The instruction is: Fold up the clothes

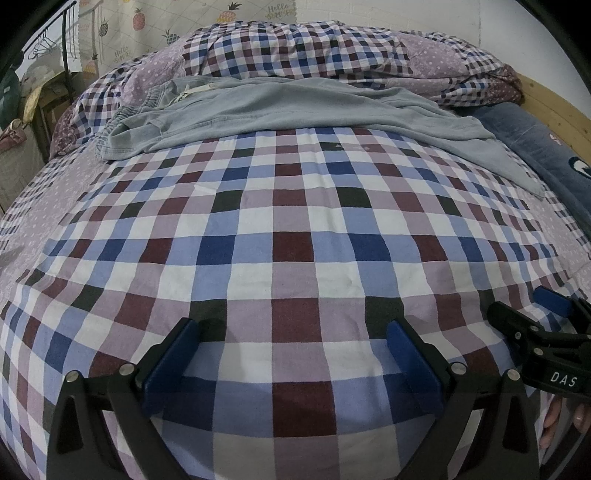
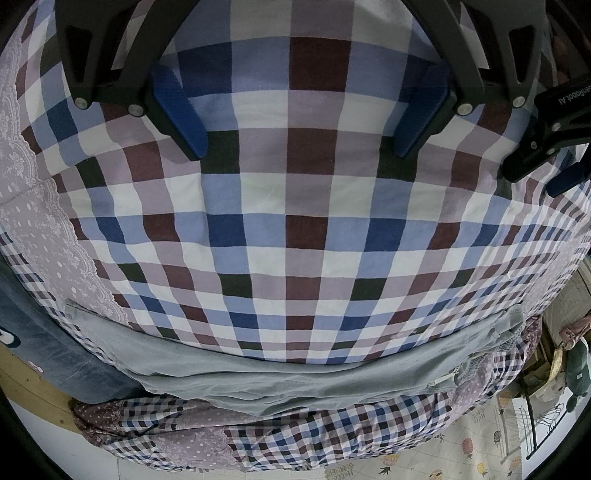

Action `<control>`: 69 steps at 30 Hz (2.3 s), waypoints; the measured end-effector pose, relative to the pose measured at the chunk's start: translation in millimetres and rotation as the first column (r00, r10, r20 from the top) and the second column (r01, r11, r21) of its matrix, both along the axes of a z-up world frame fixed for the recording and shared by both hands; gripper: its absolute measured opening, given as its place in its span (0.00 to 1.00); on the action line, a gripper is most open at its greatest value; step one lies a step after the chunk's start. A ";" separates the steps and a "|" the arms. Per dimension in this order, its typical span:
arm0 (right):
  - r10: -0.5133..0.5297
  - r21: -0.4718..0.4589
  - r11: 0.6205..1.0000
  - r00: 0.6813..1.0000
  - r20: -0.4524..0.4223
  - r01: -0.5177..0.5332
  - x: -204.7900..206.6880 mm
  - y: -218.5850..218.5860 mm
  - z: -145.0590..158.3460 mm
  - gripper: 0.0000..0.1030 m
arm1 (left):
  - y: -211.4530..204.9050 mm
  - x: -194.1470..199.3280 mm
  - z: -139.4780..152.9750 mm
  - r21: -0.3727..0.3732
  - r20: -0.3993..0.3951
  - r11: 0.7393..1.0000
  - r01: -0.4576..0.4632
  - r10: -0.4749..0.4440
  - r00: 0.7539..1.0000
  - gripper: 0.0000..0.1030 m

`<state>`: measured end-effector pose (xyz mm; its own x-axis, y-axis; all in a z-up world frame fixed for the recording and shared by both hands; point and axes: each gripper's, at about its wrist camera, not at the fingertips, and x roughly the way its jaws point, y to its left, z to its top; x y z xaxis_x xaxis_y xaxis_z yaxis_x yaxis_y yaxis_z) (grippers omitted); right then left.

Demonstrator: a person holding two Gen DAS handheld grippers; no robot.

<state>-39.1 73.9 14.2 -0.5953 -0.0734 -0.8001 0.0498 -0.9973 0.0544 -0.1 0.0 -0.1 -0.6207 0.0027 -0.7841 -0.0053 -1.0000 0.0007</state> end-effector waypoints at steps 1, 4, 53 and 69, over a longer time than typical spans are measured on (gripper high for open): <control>0.000 0.000 1.000 1.000 0.000 0.000 0.0 0.0 0.0 1.00 | -0.1 -0.1 -0.1 0.001 0.000 1.000 0.000 0.000 1.000 1.00; 0.000 -0.001 1.000 1.000 0.000 0.000 0.0 0.1 -0.1 1.00 | -0.2 -0.6 -0.5 0.006 0.001 1.000 0.000 0.000 1.000 1.00; 0.000 -0.001 1.000 1.000 0.010 0.000 -2.3 1.8 -2.7 1.00 | -33.2 1.9 13.3 0.137 -0.010 0.990 -0.024 0.025 1.000 1.00; -0.067 -0.177 0.982 0.998 0.011 0.068 -20.6 21.2 2.1 1.00 | -181.6 -1.2 36.0 0.542 0.003 0.791 -0.282 0.335 0.942 1.00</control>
<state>-59.8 95.1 16.3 -0.5998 -0.1735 -0.7811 -0.0184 -0.9730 0.2302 -1.4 -181.6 35.9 -0.7264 0.1956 -0.6589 0.2776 -0.7935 -0.5416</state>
